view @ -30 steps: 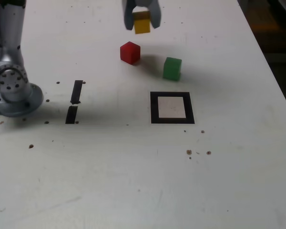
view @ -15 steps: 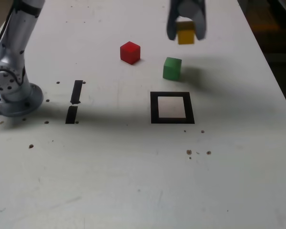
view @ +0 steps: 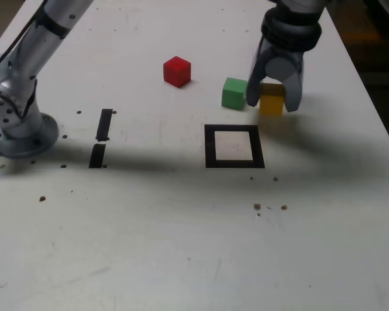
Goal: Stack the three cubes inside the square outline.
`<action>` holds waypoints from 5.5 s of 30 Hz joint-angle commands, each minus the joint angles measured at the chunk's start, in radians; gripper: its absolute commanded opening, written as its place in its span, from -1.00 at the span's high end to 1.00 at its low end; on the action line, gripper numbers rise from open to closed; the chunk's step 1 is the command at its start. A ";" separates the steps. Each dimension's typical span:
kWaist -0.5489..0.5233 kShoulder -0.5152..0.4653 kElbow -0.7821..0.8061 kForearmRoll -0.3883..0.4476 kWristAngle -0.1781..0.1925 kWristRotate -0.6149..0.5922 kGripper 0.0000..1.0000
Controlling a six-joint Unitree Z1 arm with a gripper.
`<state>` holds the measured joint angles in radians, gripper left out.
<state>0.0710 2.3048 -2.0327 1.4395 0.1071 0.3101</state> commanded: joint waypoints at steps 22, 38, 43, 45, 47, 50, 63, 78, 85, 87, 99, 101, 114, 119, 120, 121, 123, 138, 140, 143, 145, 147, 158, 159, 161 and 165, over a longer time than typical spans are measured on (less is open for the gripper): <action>0.033 0.084 -0.112 0.035 0.054 0.043 -0.52; 0.064 -0.191 -0.018 0.165 0.153 0.083 -0.99; 0.182 -0.387 0.186 0.156 0.166 0.067 -0.99; 0.226 -0.407 0.241 0.144 0.170 0.068 -0.99; 0.259 -0.410 0.288 0.129 0.181 0.085 -0.99; 0.297 -0.413 0.363 0.100 0.200 0.120 -0.99; 0.368 -0.434 0.723 -0.234 0.159 0.364 -1.00; 0.366 -0.460 0.862 -0.452 0.133 0.614 -0.98; 0.366 -0.376 0.841 -0.467 0.157 0.625 -0.91; 0.368 -0.366 0.835 -0.475 0.162 0.622 -0.82; 0.392 -0.349 0.814 -0.452 0.168 0.572 0.26; 0.392 -0.347 0.816 -0.448 0.167 0.572 0.35; 0.379 -0.430 0.738 -0.330 0.174 0.509 0.69; 0.333 -0.448 0.551 -0.041 0.180 0.286 0.70; 0.316 -0.446 0.513 0.008 0.172 0.252 0.70; 0.295 -0.447 0.478 0.050 0.160 0.222 0.71; 0.246 -0.454 0.421 0.107 0.129 0.169 0.74; -0.094 -0.334 0.335 0.107 -0.077 -0.410 0.80; -0.099 -0.300 0.324 0.094 -0.076 -0.433 0.80; -0.103 -0.273 0.321 0.066 -0.066 -0.446 0.80; -0.103 -0.267 0.331 0.044 -0.062 -0.450 0.80; -0.103 -0.262 0.342 0.021 -0.061 -0.455 0.80; -0.104 -0.225 0.414 -0.087 -0.071 -0.472 0.80; -0.105 -0.223 0.416 -0.092 -0.071 -0.471 0.80; -0.109 -0.218 0.418 -0.097 -0.069 -0.468 0.80; -0.123 -0.203 0.408 -0.109 -0.067 -0.459 0.80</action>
<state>-0.0464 2.0926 -1.6176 1.3344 0.0396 -0.1511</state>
